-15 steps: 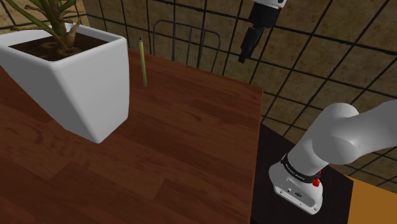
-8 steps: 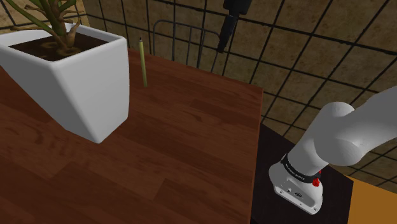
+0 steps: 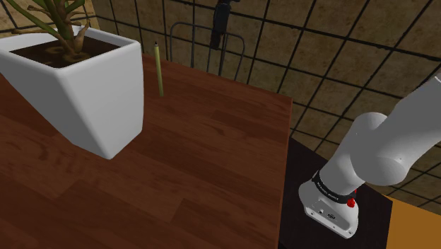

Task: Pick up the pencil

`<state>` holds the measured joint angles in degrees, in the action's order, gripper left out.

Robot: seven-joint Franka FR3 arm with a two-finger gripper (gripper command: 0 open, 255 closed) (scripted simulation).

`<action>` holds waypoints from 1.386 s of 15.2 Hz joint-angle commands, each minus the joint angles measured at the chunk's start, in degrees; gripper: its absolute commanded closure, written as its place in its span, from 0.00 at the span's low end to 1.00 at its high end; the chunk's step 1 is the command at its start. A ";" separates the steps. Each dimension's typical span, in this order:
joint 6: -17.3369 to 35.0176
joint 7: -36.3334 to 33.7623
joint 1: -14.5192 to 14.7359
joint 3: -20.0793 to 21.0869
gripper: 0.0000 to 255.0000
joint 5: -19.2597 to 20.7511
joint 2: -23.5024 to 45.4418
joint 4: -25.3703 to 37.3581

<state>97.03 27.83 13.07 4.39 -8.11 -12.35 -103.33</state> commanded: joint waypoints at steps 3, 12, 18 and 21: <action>-1.40 3.77 2.20 2.02 0.00 0.47 5.96 8.52; -6.37 10.70 7.86 7.58 0.00 3.73 19.86 29.75; -1.83 11.46 7.72 7.53 0.00 3.31 18.08 23.46; 0.44 11.76 7.63 7.49 0.00 3.10 17.27 20.37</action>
<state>96.94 39.50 20.73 11.90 -4.98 4.99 -82.38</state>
